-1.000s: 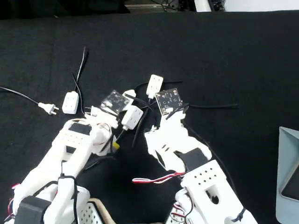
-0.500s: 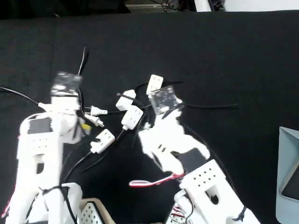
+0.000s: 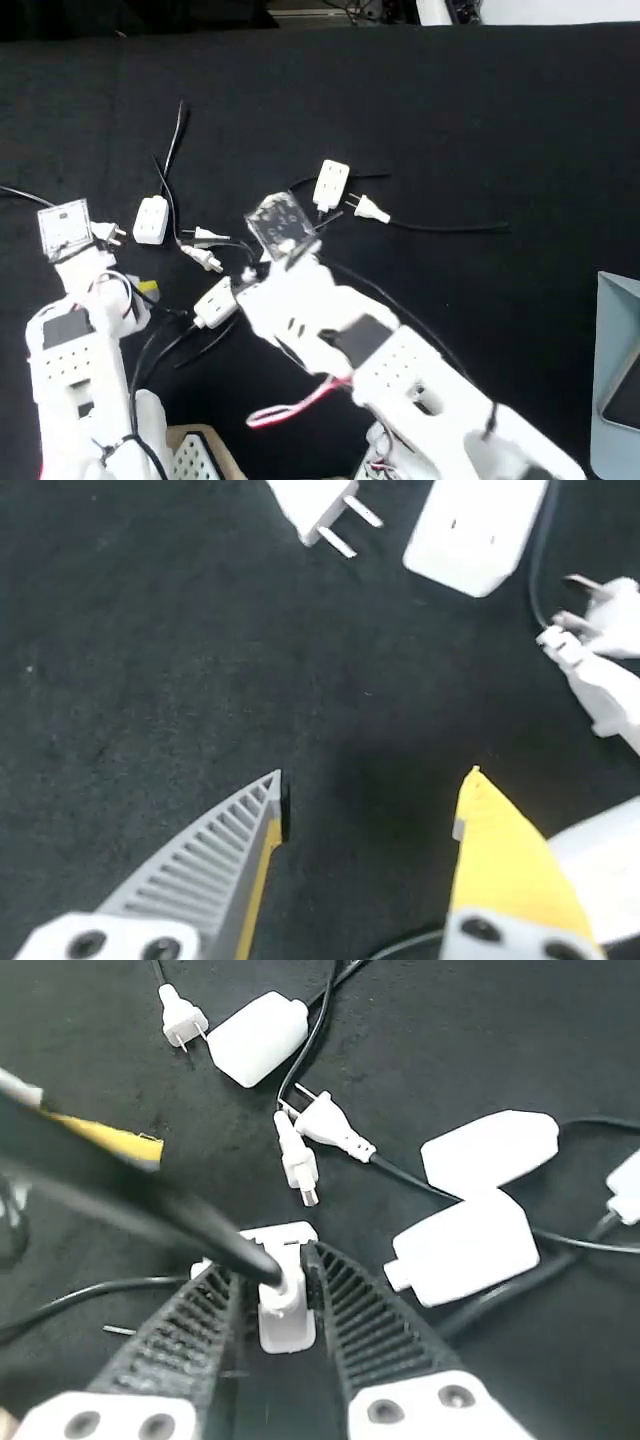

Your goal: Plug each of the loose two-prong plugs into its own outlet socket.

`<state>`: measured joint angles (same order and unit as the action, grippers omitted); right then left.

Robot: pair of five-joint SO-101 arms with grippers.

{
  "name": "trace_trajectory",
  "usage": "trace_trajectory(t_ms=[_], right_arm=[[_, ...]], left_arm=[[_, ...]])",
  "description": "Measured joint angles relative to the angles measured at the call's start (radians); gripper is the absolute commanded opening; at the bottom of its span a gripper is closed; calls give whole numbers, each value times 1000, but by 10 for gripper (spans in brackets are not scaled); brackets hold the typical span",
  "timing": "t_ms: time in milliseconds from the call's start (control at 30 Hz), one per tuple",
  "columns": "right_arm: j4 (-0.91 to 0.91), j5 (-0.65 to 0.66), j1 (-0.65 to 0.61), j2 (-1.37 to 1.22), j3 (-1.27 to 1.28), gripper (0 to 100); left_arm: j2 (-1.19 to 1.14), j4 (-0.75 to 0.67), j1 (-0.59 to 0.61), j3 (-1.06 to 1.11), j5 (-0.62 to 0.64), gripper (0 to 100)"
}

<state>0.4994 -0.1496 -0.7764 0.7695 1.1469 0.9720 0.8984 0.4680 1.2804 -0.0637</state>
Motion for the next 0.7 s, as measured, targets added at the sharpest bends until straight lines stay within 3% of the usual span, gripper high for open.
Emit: trace_trajectory(t_ms=[333,700], right_arm=[[-109,0,-14,-387,-150,12],[-219,-2,-12,-540,-187,12]], left_arm=[[58,-63,5,64,2,278],[58,-63,5,64,2,278]])
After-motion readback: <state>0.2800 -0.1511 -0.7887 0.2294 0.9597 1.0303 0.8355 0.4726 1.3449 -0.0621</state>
